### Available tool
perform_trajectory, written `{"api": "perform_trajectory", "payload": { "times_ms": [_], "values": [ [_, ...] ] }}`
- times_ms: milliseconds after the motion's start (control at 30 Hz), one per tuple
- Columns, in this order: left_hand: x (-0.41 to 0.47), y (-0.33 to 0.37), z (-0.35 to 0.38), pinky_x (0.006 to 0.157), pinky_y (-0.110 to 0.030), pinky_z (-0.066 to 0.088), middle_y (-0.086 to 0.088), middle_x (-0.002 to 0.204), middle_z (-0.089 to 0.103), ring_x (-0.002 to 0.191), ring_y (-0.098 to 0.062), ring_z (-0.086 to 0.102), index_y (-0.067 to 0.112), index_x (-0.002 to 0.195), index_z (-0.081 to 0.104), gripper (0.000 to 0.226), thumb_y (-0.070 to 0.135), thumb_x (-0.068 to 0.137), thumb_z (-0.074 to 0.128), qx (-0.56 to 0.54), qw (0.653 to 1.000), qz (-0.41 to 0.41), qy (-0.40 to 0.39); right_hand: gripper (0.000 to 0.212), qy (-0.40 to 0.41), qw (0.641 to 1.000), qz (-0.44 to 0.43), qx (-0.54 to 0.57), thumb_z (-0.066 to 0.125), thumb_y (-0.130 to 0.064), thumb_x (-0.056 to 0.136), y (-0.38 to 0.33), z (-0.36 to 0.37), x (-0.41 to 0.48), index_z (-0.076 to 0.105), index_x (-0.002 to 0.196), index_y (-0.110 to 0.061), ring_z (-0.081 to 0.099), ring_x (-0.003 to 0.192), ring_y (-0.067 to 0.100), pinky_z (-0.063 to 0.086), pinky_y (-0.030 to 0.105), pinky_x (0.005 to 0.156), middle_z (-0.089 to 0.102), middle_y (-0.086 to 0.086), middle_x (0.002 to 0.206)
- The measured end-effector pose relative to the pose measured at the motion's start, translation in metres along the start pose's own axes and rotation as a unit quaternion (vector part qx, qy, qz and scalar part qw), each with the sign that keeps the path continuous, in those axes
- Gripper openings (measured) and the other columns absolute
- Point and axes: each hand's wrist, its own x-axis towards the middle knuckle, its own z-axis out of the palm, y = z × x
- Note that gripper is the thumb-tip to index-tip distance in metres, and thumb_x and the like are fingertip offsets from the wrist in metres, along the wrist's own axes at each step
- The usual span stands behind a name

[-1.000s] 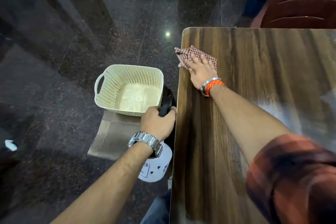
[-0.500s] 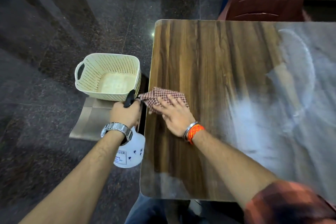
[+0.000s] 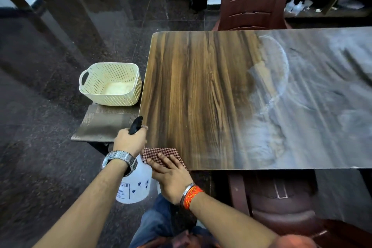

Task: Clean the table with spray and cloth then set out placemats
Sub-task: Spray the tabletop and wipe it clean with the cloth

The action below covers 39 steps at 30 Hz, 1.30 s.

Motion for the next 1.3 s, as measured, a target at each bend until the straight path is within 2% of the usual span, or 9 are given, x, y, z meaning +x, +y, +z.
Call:
{"api": "perform_trajectory", "payload": {
  "times_ms": [133,300,533,700,800,967,1100,1200,1300],
  "values": [
    [-0.023,0.003,0.009,0.077,-0.051,0.062,-0.01,0.066,0.076,0.068,-0.037,0.071,0.01,0.072,0.074,0.048,0.054,0.062,0.06,0.022,1.0,0.013,0.002,0.058,0.014,0.997,0.075,0.02,0.034,-0.026,0.087,0.004,-0.013,0.002,0.036,0.143,-0.04,0.009,0.148,0.018,0.003,0.041,0.119,0.023,-0.016,0.157],
    [-0.047,0.012,0.026,0.061,-0.034,0.059,-0.015,0.075,0.077,0.042,-0.025,0.06,0.008,0.082,0.072,0.038,0.044,0.076,0.063,0.023,0.999,0.032,-0.005,0.067,0.071,0.977,0.199,0.006,0.045,-0.021,0.083,0.063,-0.04,-0.028,0.032,0.146,-0.037,0.015,0.146,0.025,0.01,0.046,0.119,0.021,-0.01,0.158],
    [-0.059,0.022,0.041,0.069,-0.042,0.064,-0.009,0.07,0.077,0.042,-0.023,0.062,0.012,0.08,0.072,0.038,0.049,0.079,0.062,0.023,0.999,0.036,-0.019,0.065,0.168,0.879,0.446,0.004,0.045,-0.023,0.088,0.178,-0.081,-0.101,0.026,0.148,-0.039,0.014,0.146,0.025,0.012,0.048,0.118,0.017,-0.009,0.16],
    [-0.052,0.028,0.047,0.071,-0.04,0.064,-0.013,0.075,0.078,0.044,-0.023,0.061,0.011,0.08,0.07,0.035,0.045,0.084,0.064,0.02,0.999,0.036,-0.007,0.061,0.176,0.836,0.519,0.021,0.041,-0.03,0.092,0.17,-0.076,-0.084,0.021,0.15,-0.038,0.006,0.147,0.029,0.005,0.051,0.118,0.009,-0.008,0.161],
    [-0.045,0.03,0.048,0.074,-0.042,0.064,-0.012,0.072,0.077,0.046,-0.023,0.063,0.013,0.078,0.072,0.036,0.047,0.083,0.064,0.025,0.999,0.038,-0.001,0.06,0.15,0.866,0.477,0.011,0.04,-0.033,0.09,0.138,-0.065,-0.052,0.027,0.148,-0.036,0.013,0.145,0.034,0.009,0.054,0.117,0.016,-0.004,0.16],
    [-0.024,0.048,0.047,0.08,-0.046,0.062,-0.013,0.076,0.076,0.061,-0.03,0.07,0.013,0.076,0.07,0.034,0.046,0.079,0.065,0.032,0.999,0.038,0.001,0.06,0.034,0.97,0.24,-0.03,0.039,-0.036,0.089,0.062,-0.031,0.011,0.028,0.148,-0.039,0.004,0.147,0.032,0.006,0.052,0.117,0.014,-0.005,0.16],
    [0.0,0.065,0.053,0.085,-0.046,0.06,-0.01,0.074,0.077,0.08,-0.036,0.073,0.012,0.077,0.073,0.04,0.051,0.073,0.063,0.052,0.998,0.041,-0.022,0.055,0.01,0.993,0.114,-0.023,0.033,-0.04,0.09,0.053,-0.029,0.022,0.032,0.145,-0.037,0.008,0.148,0.023,0.007,0.047,0.119,0.021,-0.01,0.158],
    [0.018,0.08,0.061,0.081,-0.048,0.062,-0.009,0.072,0.076,0.067,-0.034,0.072,0.014,0.078,0.073,0.041,0.053,0.071,0.064,0.056,0.996,0.051,-0.041,0.056,0.045,0.989,0.138,-0.033,0.033,-0.038,0.088,0.101,-0.049,0.016,0.038,0.143,-0.037,0.022,0.144,0.026,0.016,0.048,0.116,0.03,-0.007,0.155],
    [0.03,0.092,0.075,0.07,-0.041,0.06,-0.01,0.069,0.074,0.044,-0.025,0.06,0.013,0.086,0.073,0.036,0.047,0.077,0.066,0.044,0.995,0.056,-0.068,0.059,0.091,0.957,0.274,-0.031,0.029,-0.038,0.086,0.179,-0.088,0.006,0.038,0.144,-0.036,0.027,0.142,0.028,0.024,0.051,0.114,0.031,-0.005,0.155]
  ]
}}
